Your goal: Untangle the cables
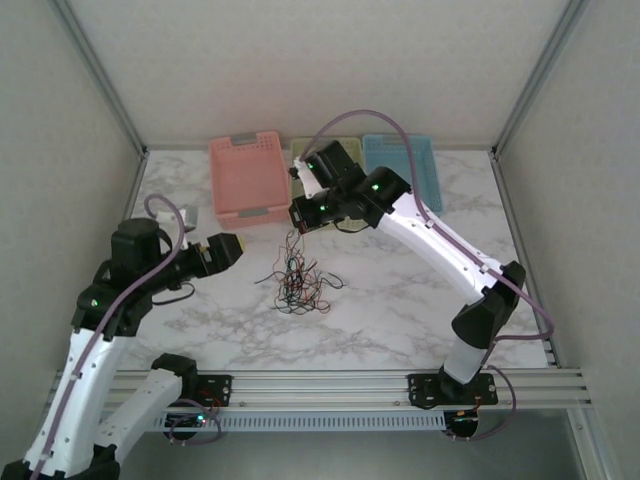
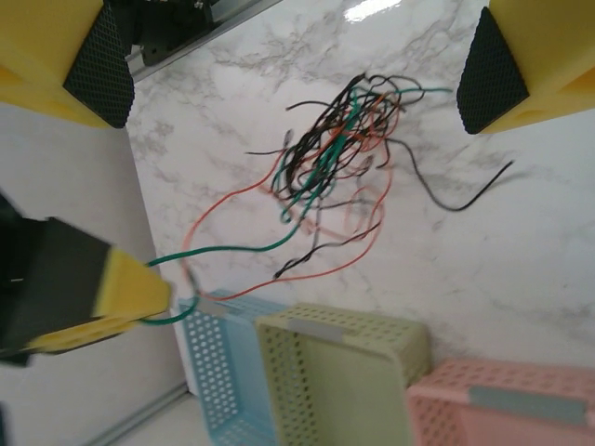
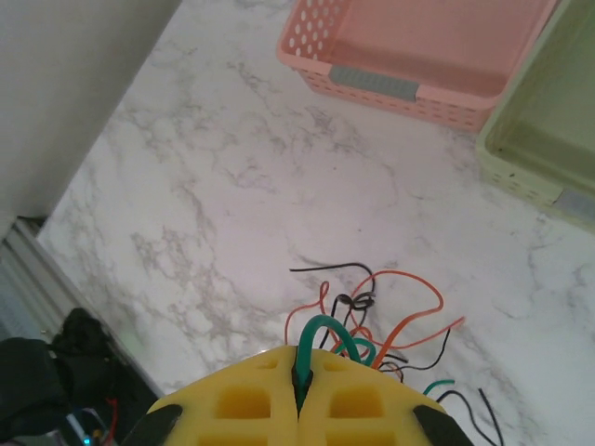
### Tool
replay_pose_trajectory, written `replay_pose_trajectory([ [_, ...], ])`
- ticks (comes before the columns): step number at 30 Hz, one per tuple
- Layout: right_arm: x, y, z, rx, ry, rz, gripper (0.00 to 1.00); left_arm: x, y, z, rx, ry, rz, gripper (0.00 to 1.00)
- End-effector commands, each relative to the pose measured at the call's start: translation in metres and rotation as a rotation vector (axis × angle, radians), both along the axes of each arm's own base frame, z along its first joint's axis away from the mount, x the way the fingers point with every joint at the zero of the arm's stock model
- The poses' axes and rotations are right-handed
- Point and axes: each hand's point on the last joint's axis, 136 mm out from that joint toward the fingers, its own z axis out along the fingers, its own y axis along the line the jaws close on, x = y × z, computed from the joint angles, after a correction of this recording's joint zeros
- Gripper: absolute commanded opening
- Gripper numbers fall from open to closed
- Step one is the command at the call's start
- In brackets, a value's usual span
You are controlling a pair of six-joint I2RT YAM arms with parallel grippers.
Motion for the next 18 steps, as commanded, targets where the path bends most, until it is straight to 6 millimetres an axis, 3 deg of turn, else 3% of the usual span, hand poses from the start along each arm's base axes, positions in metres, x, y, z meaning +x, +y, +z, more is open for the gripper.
replay_pose_trajectory([
  [1,-0.005,0.001,0.044,0.195,-0.007,0.019,0.0,0.0,-0.016,0.021,-0.002,-0.068,-0.085,0.92],
  [9,-0.005,-0.001,0.046,0.295,0.072,-0.011,0.0,0.023,-0.062,0.007,0.095,-0.089,-0.144,0.88],
  [14,-0.001,-0.006,0.049,0.343,0.119,-0.072,0.0,0.026,-0.105,-0.009,0.175,-0.089,-0.232,0.76],
  [18,0.001,-0.01,0.047,0.373,0.159,-0.131,0.0,0.024,-0.114,-0.017,0.241,-0.133,-0.231,0.74],
])
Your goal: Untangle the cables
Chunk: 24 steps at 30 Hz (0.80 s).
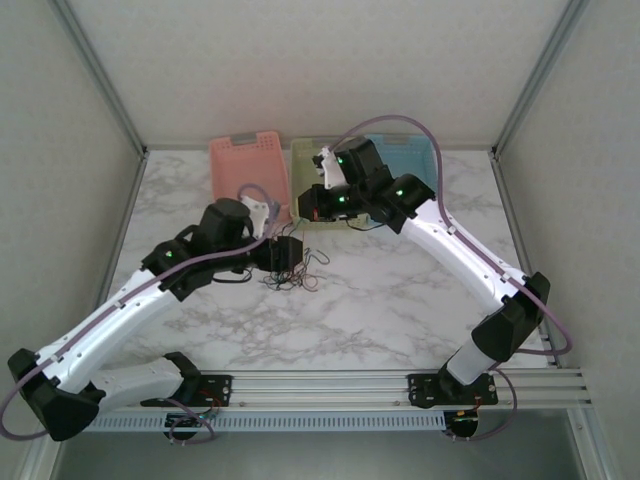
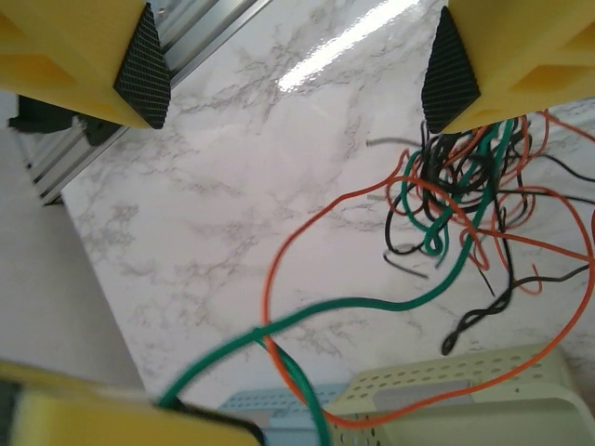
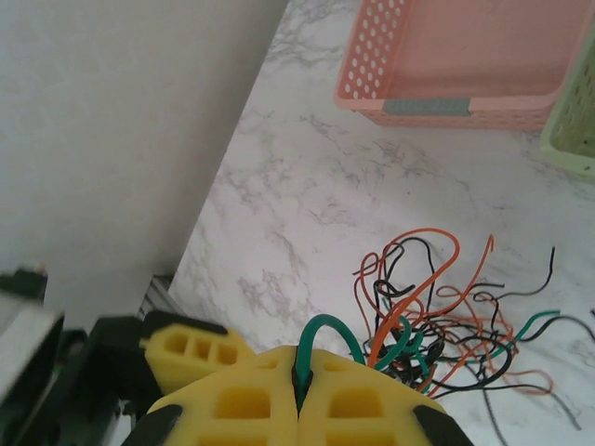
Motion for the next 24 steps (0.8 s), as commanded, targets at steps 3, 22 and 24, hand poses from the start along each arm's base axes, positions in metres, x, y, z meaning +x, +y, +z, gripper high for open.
replay_pose_trajectory([
  [3,-0.004,-0.002,0.025,0.118,0.036,-0.057,0.0,0.012,-0.002,0.019,-0.011,-0.148,0.059,0.73],
  [22,-0.007,0.003,0.032,0.213,0.173,-0.121,0.0,0.026,-0.02,-0.006,0.153,-0.267,0.064,0.55],
  [24,-0.006,0.003,0.033,0.213,0.172,-0.123,0.0,0.026,-0.021,-0.011,0.162,-0.26,0.06,0.52],
])
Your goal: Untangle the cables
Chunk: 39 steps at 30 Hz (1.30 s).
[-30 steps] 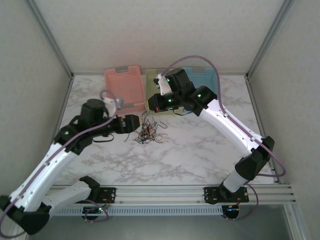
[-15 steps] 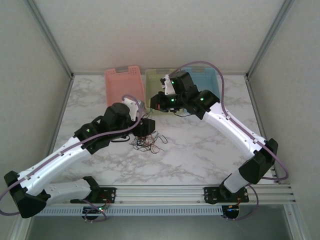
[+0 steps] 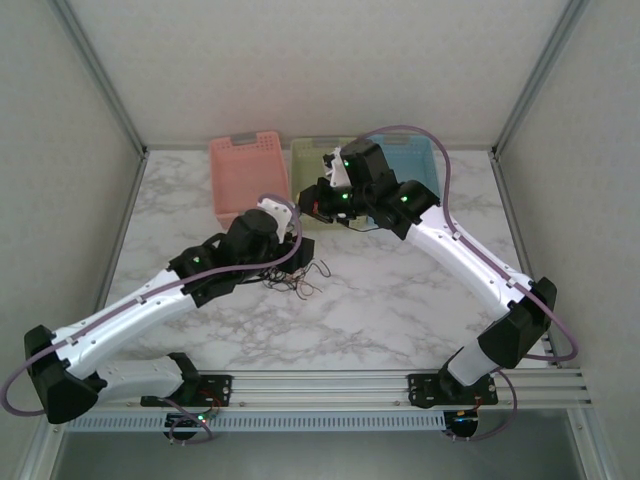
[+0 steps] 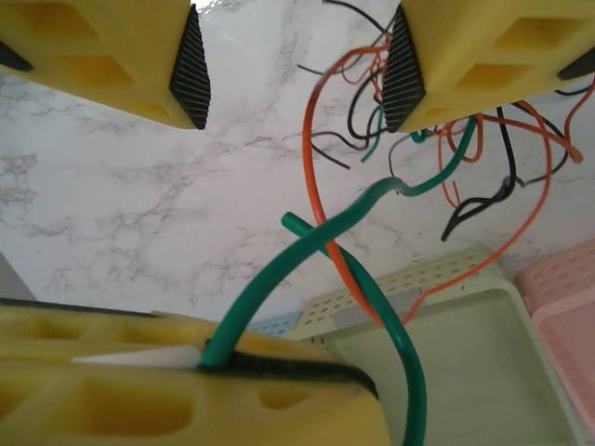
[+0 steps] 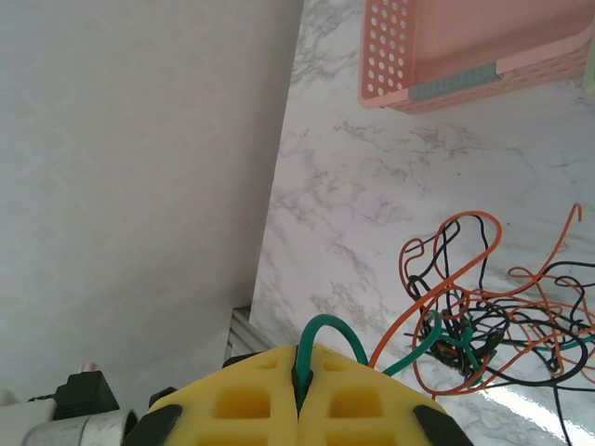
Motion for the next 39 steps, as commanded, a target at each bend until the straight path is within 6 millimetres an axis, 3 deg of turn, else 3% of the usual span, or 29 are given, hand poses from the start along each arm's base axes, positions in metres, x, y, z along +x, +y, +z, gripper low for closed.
replay_pose_trajectory([
  [1,-0.004,0.0,0.021,0.063,-0.018,0.006,0.0,0.005,-0.001,-0.008,0.029,-0.019,0.012,0.51],
  [8,-0.004,0.002,0.019,0.065,-0.012,0.009,0.0,0.009,0.007,-0.021,0.076,-0.019,0.057,0.39],
  [9,-0.004,0.002,0.019,0.066,-0.013,0.01,0.0,0.009,0.008,-0.023,0.086,-0.017,0.056,0.35],
  [11,0.004,-0.006,0.022,0.075,-0.013,-0.003,0.0,0.006,0.011,-0.027,0.117,-0.012,0.042,0.1],
  [14,0.008,-0.016,0.024,0.078,-0.018,-0.021,0.0,0.002,0.023,-0.031,0.147,-0.02,0.057,0.0],
  [21,0.025,-0.045,0.027,0.14,0.019,-0.067,0.0,-0.014,0.046,-0.031,0.143,0.002,0.077,0.0],
  [28,0.04,-0.081,0.014,0.155,0.054,-0.126,0.0,-0.03,0.083,-0.022,0.143,-0.007,0.152,0.0],
  [33,0.05,-0.105,-0.006,0.119,0.07,-0.184,0.0,-0.038,0.105,-0.01,0.131,-0.011,0.214,0.0],
  [39,0.068,-0.136,-0.044,0.045,0.107,-0.273,0.0,-0.053,0.134,0.031,0.058,-0.065,0.257,0.0],
])
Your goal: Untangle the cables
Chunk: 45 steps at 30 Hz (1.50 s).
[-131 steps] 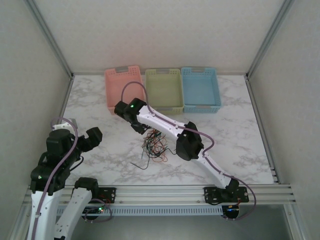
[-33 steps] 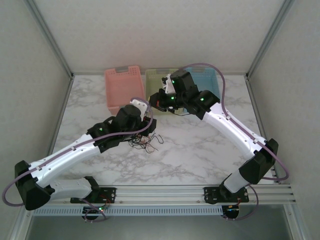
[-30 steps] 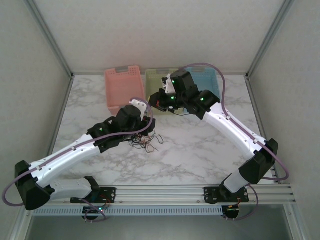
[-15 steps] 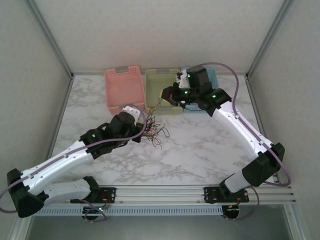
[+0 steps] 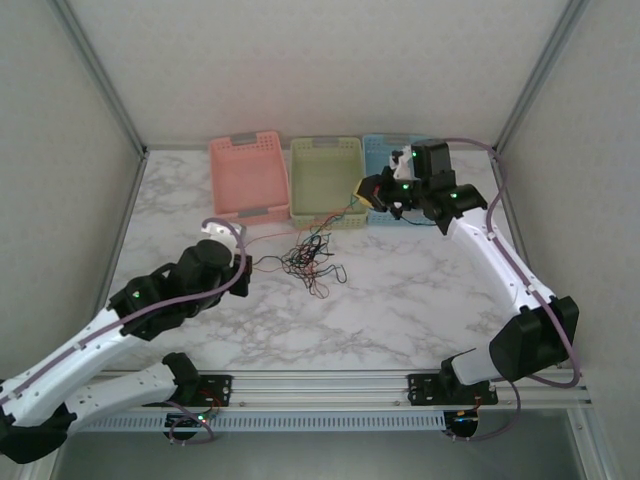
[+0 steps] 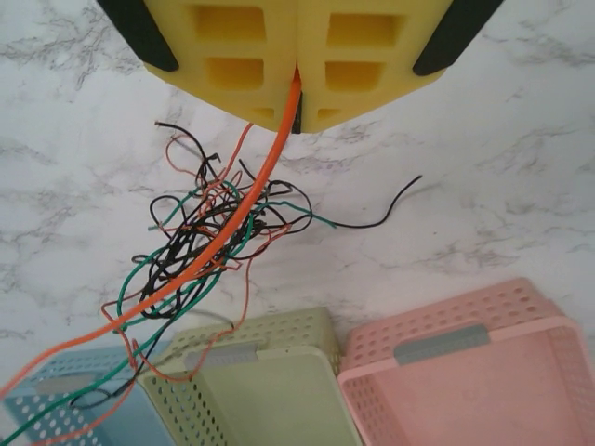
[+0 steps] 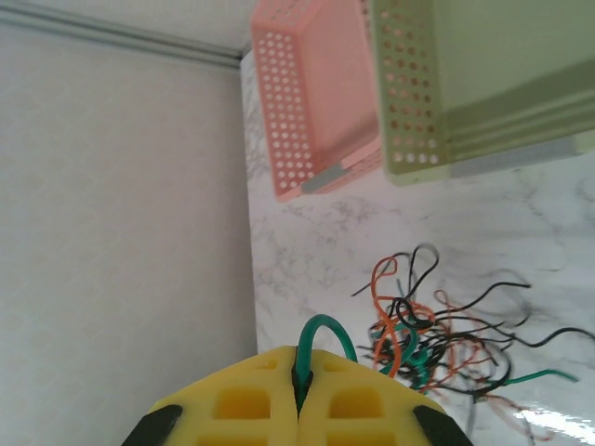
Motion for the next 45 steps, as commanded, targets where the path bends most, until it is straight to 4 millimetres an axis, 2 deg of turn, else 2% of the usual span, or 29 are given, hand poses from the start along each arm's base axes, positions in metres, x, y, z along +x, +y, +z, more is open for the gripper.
replay_pose_trajectory([
  [1,0.005,-0.017,-0.016,-0.039,-0.007,-0.029,0.0,-0.012,0.027,0.035,-0.049,-0.056,0.053,0.0],
  [7,0.011,-0.029,-0.062,-0.121,0.049,-0.053,0.0,-0.029,0.039,0.082,-0.16,-0.11,0.024,0.0],
  [12,0.005,-0.037,-0.102,-0.185,0.094,-0.053,0.0,-0.038,0.041,0.119,-0.229,-0.148,-0.014,0.0],
  [20,-0.013,-0.073,-0.181,-0.447,0.163,-0.057,0.0,-0.049,0.042,0.186,-0.341,-0.24,-0.069,0.0],
  [24,-0.019,-0.088,-0.207,-0.538,0.186,-0.066,0.0,-0.057,0.04,0.219,-0.383,-0.269,-0.121,0.0],
  [28,-0.02,-0.102,-0.225,-0.604,0.203,-0.087,0.0,-0.066,0.046,0.247,-0.411,-0.304,-0.145,0.0],
  [36,-0.02,-0.142,-0.243,-0.664,0.245,-0.193,0.0,-0.079,0.082,0.287,-0.437,-0.409,-0.088,0.0],
  [41,-0.02,-0.167,-0.239,-0.655,0.251,-0.262,0.0,-0.083,0.103,0.296,-0.427,-0.454,-0.039,0.0],
  [45,-0.021,-0.184,-0.234,-0.617,0.254,-0.309,0.0,-0.084,0.115,0.294,-0.41,-0.47,-0.003,0.0],
])
